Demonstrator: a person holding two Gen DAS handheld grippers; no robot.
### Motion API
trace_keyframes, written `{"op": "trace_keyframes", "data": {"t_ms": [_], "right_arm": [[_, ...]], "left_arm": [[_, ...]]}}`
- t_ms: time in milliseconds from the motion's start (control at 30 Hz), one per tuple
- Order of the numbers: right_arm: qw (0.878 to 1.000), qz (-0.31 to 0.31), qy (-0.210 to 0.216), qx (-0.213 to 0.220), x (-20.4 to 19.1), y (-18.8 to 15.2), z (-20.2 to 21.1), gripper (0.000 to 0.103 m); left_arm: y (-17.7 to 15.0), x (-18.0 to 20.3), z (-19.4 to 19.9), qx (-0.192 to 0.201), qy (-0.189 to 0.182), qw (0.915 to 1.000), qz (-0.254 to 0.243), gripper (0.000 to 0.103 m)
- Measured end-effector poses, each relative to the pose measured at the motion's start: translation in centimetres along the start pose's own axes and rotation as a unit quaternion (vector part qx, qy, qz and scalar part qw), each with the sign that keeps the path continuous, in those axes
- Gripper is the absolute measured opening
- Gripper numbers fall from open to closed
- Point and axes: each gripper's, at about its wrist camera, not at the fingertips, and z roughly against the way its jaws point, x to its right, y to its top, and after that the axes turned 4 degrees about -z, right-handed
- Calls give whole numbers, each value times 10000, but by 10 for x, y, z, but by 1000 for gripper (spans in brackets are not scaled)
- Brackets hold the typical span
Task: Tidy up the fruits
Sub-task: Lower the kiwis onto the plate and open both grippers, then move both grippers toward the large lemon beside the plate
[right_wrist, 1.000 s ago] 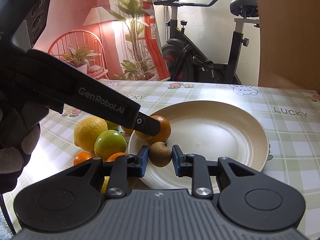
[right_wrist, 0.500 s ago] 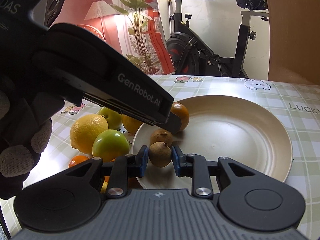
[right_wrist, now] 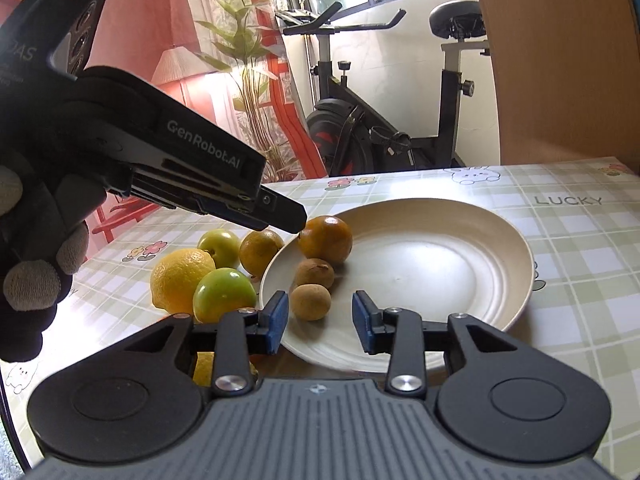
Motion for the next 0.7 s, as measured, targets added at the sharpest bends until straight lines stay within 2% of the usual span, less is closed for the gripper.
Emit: {"op": "trace_keyframes", "data": {"t_ms": [100, 367, 567, 633, 700], "right_arm": [[9997, 164, -30, 175, -6, -4, 11, 39], [9992, 247, -77, 297, -10, -6, 23, 42], [9987, 392, 141, 292, -20, -10, 32, 53], [9981, 471, 274, 300, -26, -10, 35, 66], [9971, 569, 385, 310, -31, -11, 37, 70]], "left_arm": [[-8, -1, 20, 130, -3, 9999, 53, 30], [-44, -11, 61, 354, 104, 9974, 623, 31], [-59, -12, 69, 398, 61, 9953, 876, 31], [-63, -10, 69, 394, 33, 9953, 887, 31], [-65, -11, 69, 368, -12, 9949, 935, 31]]}}
